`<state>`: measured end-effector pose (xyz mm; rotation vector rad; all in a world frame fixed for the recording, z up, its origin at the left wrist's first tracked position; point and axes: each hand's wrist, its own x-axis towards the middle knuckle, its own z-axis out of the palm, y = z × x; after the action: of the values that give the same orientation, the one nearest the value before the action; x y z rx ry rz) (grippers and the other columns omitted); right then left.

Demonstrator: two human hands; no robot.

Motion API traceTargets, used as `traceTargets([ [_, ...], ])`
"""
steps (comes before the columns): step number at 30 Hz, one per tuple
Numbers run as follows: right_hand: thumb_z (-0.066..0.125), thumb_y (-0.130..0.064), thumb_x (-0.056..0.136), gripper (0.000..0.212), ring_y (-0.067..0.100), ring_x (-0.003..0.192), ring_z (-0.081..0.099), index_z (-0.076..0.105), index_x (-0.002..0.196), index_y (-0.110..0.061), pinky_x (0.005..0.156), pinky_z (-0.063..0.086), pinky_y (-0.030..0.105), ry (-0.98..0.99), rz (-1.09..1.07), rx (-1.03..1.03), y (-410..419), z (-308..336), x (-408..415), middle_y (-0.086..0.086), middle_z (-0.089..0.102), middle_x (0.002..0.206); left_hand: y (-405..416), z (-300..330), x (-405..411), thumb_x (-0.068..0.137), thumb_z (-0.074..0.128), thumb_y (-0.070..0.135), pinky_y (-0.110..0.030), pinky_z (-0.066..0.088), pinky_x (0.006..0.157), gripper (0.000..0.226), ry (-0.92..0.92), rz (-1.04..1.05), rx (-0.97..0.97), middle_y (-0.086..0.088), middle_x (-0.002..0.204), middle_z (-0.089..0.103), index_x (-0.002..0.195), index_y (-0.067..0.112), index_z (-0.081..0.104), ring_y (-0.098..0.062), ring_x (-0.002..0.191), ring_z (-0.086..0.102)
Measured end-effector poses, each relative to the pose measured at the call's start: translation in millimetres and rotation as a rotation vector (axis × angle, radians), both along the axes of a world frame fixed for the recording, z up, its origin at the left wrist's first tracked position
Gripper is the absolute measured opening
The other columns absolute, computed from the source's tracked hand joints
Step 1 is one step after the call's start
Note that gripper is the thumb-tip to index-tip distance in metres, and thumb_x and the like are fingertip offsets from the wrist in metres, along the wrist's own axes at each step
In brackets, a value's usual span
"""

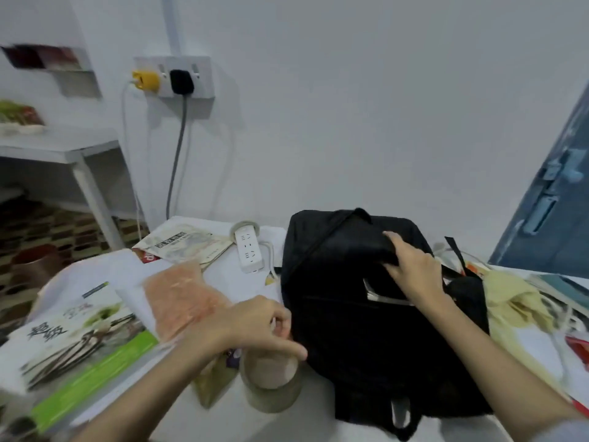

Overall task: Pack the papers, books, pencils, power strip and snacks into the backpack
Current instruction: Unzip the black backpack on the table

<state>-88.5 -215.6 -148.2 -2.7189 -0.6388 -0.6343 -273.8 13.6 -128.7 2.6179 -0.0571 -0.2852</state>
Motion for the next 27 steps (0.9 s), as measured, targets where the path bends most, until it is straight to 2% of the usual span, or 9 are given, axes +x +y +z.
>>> traceTargets([
  [4,0.061,-0.042,0.085,0.051,0.039,0.085,0.062,0.044,0.121,-0.010,0.064,0.040,0.037,-0.006,-0.033,0.184,15,31,17,0.019,0.066,0.089,-16,-22,-11,0.072,0.068,0.046,-0.029,0.045,0.063,0.029,0.082,-0.071,0.388,0.007,0.077,0.058,0.075,0.022,0.052,-0.014,0.066,0.049],
  [7,0.063,-0.049,0.081,0.054,0.041,0.088,0.061,0.045,0.118,-0.014,0.069,0.043,0.040,0.019,-0.034,0.198,24,41,21,0.020,0.066,0.091,-23,-23,-11,0.080,0.063,0.029,-0.026,0.036,0.058,0.017,0.164,-0.164,0.391,-0.008,0.093,0.065,0.085,0.013,0.064,-0.025,0.078,0.053],
  [9,0.064,-0.051,0.080,0.055,0.041,0.089,0.062,0.046,0.117,-0.015,0.069,0.042,0.039,0.028,-0.042,0.199,24,41,21,0.020,0.066,0.092,-24,-12,-14,0.079,0.065,0.022,-0.021,0.033,0.053,0.019,0.226,-0.137,0.375,-0.004,0.083,0.062,0.093,0.010,0.067,-0.017,0.070,0.050],
  [13,0.064,-0.050,0.079,0.056,0.040,0.091,0.061,0.047,0.117,-0.013,0.068,0.039,0.037,0.054,-0.058,0.204,19,35,19,0.020,0.066,0.094,-6,39,-19,0.087,0.056,0.021,-0.006,0.034,0.051,0.019,0.064,0.018,0.345,0.014,0.070,0.039,0.105,0.016,0.059,-0.008,0.066,0.042],
  [15,0.065,-0.050,0.080,0.056,0.040,0.092,0.061,0.047,0.118,-0.013,0.066,0.036,0.036,0.059,-0.063,0.232,17,34,18,0.020,0.066,0.095,2,65,-19,0.091,0.053,0.019,0.000,0.033,0.053,0.017,-0.037,0.033,0.306,0.016,0.070,0.042,0.106,0.016,0.059,-0.004,0.064,0.042],
  [20,0.063,-0.050,0.081,0.053,0.037,0.092,0.062,0.047,0.120,-0.018,0.065,0.035,0.033,0.069,-0.051,0.271,10,43,18,0.016,0.067,0.097,-1,96,-16,0.091,0.050,0.025,-0.011,0.036,0.069,0.023,-0.455,-0.001,0.252,0.002,0.087,0.065,0.103,0.014,0.065,-0.003,0.076,0.049],
  [22,0.062,-0.048,0.083,0.050,0.035,0.091,0.062,0.048,0.120,-0.018,0.064,0.032,0.030,0.059,-0.046,0.247,5,48,16,0.013,0.067,0.096,-9,106,-13,0.085,0.048,0.034,-0.009,0.036,0.072,0.030,-0.639,-0.070,0.095,0.012,0.080,0.062,0.102,0.018,0.068,0.001,0.076,0.049],
  [24,0.062,-0.047,0.084,0.048,0.034,0.090,0.062,0.048,0.120,-0.018,0.063,0.031,0.030,0.048,-0.043,0.248,2,52,14,0.013,0.067,0.095,-25,110,-4,0.084,0.051,0.035,-0.008,0.038,0.074,0.028,-0.664,-0.186,-0.064,0.020,0.076,0.057,0.104,0.023,0.068,0.004,0.078,0.053],
  [27,0.062,-0.045,0.084,0.046,0.035,0.089,0.062,0.049,0.119,-0.018,0.062,0.032,0.030,0.029,-0.059,0.278,-4,58,13,0.013,0.067,0.095,-52,82,35,0.088,0.057,0.017,-0.004,0.037,0.075,0.023,-0.565,-0.295,0.072,0.012,0.086,0.059,0.109,0.015,0.068,0.005,0.077,0.051],
])
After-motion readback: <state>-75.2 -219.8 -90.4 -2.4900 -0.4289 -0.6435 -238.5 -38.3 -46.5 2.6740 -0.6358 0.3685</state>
